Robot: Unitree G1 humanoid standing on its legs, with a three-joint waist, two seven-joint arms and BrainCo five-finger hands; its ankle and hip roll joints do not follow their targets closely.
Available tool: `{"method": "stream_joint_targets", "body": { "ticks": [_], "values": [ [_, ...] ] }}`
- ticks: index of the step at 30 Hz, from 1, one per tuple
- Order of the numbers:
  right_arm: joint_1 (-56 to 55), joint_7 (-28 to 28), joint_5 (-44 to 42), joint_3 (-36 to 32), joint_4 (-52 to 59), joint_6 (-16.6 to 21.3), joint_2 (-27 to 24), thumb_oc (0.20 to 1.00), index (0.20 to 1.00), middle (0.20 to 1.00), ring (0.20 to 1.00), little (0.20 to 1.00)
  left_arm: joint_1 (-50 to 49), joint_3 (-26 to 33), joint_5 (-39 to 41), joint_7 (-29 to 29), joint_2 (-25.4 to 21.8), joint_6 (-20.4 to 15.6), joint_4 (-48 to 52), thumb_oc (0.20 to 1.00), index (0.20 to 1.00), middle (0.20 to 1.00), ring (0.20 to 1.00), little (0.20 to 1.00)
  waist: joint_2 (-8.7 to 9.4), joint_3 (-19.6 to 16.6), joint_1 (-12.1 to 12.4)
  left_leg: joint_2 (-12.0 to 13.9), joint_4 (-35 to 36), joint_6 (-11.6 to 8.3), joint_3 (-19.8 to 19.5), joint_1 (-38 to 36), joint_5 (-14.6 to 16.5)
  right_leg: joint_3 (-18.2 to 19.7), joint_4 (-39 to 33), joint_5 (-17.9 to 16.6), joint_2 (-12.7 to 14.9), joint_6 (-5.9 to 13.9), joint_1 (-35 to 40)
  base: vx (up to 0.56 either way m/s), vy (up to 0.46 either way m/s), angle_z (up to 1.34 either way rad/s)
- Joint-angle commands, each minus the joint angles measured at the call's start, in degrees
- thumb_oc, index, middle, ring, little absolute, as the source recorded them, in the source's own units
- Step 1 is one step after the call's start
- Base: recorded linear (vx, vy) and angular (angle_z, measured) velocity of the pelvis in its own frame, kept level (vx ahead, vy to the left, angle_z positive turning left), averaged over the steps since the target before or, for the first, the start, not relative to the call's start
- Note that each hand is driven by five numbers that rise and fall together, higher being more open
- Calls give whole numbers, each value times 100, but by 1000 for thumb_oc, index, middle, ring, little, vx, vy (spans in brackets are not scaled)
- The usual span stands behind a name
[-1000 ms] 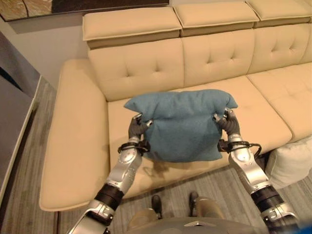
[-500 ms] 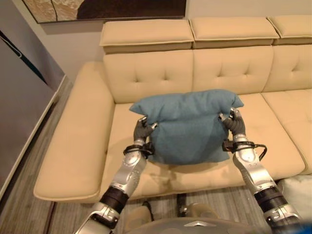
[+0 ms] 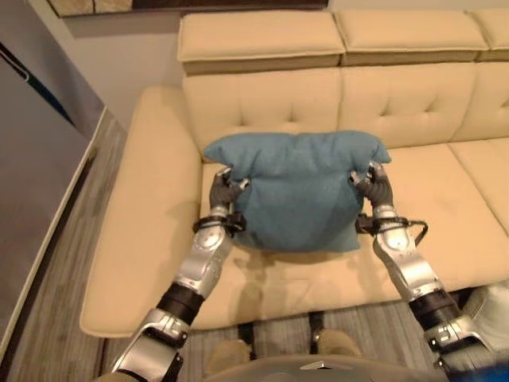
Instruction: Pick up all the scattered cushions and arrange them neatly on the sofa.
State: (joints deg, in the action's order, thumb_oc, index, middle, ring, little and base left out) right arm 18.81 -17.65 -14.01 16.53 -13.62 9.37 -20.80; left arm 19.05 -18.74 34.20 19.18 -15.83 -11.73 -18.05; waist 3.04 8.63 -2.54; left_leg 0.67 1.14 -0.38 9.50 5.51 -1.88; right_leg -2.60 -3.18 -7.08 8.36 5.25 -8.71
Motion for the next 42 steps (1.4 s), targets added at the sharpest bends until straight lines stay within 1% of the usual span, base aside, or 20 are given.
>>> {"method": "stream_joint_targets", "body": {
  "ticks": [1,4,7,8,12,13,14,20,22,30,34,42],
  "values": [
    [1178,63,308,388,301,470,121,200,200,200,200,200,1165,-653,-386,-209,303,-549,595,200,200,200,200,200,7,-14,70,251,-565,-233,-115,528,138,48,700,911,-78,176,228,-144,-6,-6],
    [1804,-72,338,542,154,441,32,200,200,200,200,200,1620,-671,-319,-10,256,-639,459,200,200,200,200,200,-1,112,96,270,-539,-229,-161,834,38,87,757,813,-111,159,-201,-106,-18,-3],
    [2630,-255,333,707,-191,393,-50,200,200,200,200,200,2319,-683,-286,243,215,-735,84,200,200,200,200,200,-43,217,116,304,-367,-244,-218,1160,-195,88,856,724,-146,162,-692,-85,-12,-2],
    [2648,-255,330,708,-201,397,-52,200,200,200,200,200,2336,-679,-284,243,216,-739,74,200,200,200,200,200,-46,218,114,305,-363,-244,-220,1170,-201,88,862,725,-147,162,-707,-48,-12,-5],
    [3577,-445,331,864,-527,388,-165,200,200,200,200,200,3231,-768,-294,462,237,-820,-352,200,200,200,200,200,-121,356,110,316,-207,-307,-309,1439,-403,42,988,696,-188,164,-1100,-42,-11,-3],
    [3715,-497,331,885,-600,386,-175,200,200,200,200,200,3377,-789,-307,500,238,-831,-446,200,200,200,200,200,-130,379,109,312,-201,-312,-326,1464,-401,36,1020,719,-189,173,-1143,-49,-9,3],
    [4131,-627,303,900,-758,414,-150,200,200,200,200,200,3790,-808,-356,622,241,-873,-615,200,200,200,200,200,-165,438,125,300,-209,-323,-362,1612,-425,34,1101,712,-193,181,-1323,-37,-6,8],
    [4763,-685,306,1077,-980,423,-205,200,200,200,200,200,4314,-762,-376,736,149,-950,-858,200,200,200,200,200,-217,515,152,287,-268,-357,-403,1867,-469,61,1162,641,-180,201,-1613,-11,1,-1],
    [5189,-691,386,1285,-1184,387,-234,200,200,200,200,200,4692,-716,-365,814,47,-1009,-926,200,200,200,200,200,-267,510,188,275,-214,-398,-430,2028,-541,36,1109,590,-160,235,-1771,-1,2,-2],
    [5517,-705,517,1405,-1437,339,-226,200,200,200,200,200,5046,-703,-453,892,-52,-1033,-1063,200,200,200,200,200,-317,619,256,229,-222,-437,-506,2223,-579,-32,1093,545,-110,247,-1919,0,2,4],
    [5584,-715,562,1447,-1496,330,-256,200,200,200,200,200,5207,-727,-501,904,-218,-1015,-1185,200,200,200,200,200,-320,674,287,211,-260,-453,-522,2369,-591,-42,1033,476,-88,249,-1996,-9,5,11],
    [5619,-616,481,1524,-1932,307,-215,200,200,200,200,200,5413,-908,-631,799,-323,-842,-1680,200,200,200,200,200,-320,806,294,193,-317,-491,-520,2660,-634,-56,922,346,-69,258,-2201,-7,9,4]
  ]
}}
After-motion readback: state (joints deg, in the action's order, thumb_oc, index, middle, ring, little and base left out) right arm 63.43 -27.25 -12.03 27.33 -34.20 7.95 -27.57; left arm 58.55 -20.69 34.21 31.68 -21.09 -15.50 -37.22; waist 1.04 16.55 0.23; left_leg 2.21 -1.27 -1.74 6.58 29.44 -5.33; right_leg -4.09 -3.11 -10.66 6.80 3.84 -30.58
